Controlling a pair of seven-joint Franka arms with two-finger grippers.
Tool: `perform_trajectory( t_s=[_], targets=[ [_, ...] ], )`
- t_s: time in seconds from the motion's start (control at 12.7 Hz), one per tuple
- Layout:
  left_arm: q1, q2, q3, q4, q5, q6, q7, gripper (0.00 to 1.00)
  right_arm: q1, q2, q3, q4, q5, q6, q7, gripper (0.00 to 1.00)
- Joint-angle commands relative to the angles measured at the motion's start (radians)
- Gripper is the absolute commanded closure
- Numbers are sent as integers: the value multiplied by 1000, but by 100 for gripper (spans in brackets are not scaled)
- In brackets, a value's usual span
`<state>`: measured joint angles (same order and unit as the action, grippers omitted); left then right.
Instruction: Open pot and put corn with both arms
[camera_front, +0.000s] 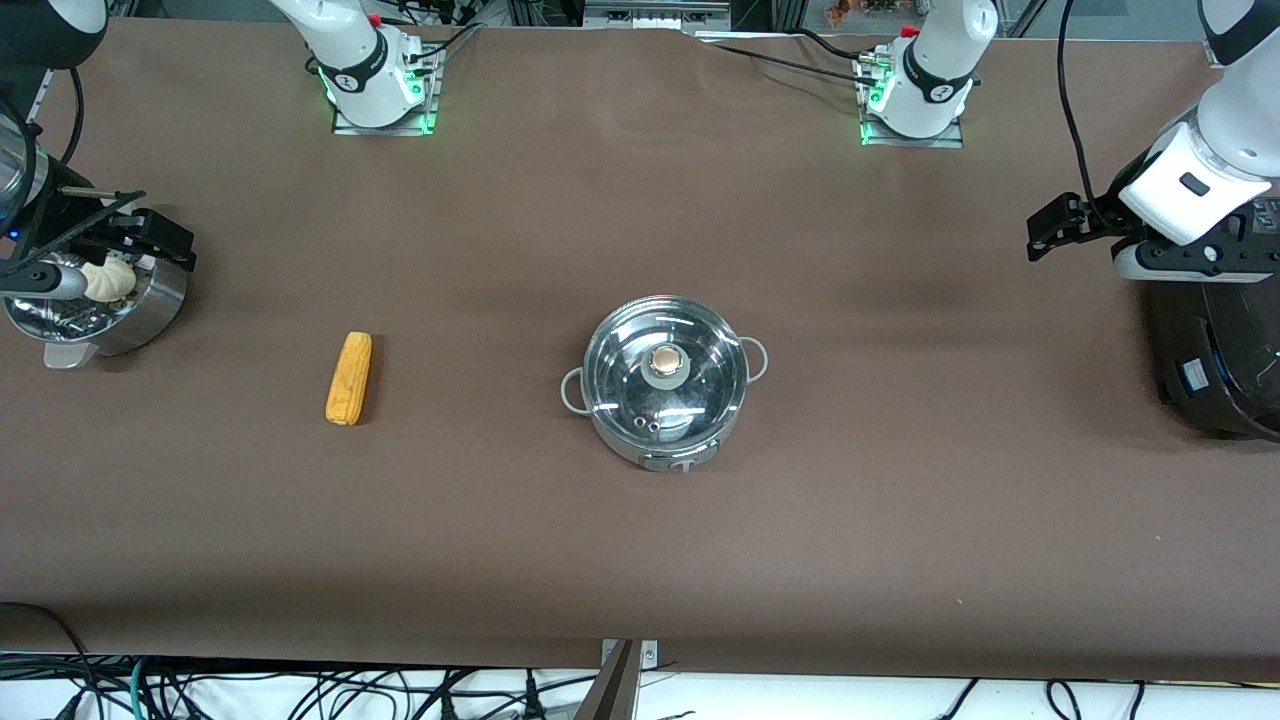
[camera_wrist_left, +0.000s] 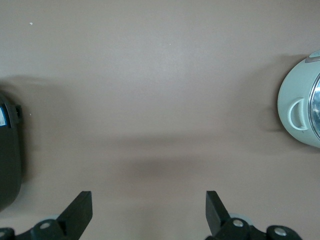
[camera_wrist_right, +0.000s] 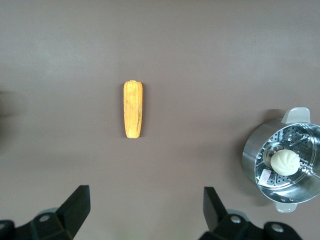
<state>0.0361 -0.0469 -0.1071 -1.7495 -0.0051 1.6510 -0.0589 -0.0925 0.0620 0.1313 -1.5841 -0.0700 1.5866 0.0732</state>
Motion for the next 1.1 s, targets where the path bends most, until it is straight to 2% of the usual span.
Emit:
perform_trajectory(
  t_s=[0.0, 0.32, 1.02],
  targets=[
    [5, 15, -5, 34, -10, -33, 16, 0, -12, 7, 13, 16, -11, -4, 0, 0],
    [5, 15, -5, 33, -10, -33, 18, 0, -9, 32, 14, 58, -11, -11, -10, 0],
    [5, 15, -5, 33, -10, -34, 21, 0, -10, 32, 14, 59, -11, -7, -10, 0]
  ],
)
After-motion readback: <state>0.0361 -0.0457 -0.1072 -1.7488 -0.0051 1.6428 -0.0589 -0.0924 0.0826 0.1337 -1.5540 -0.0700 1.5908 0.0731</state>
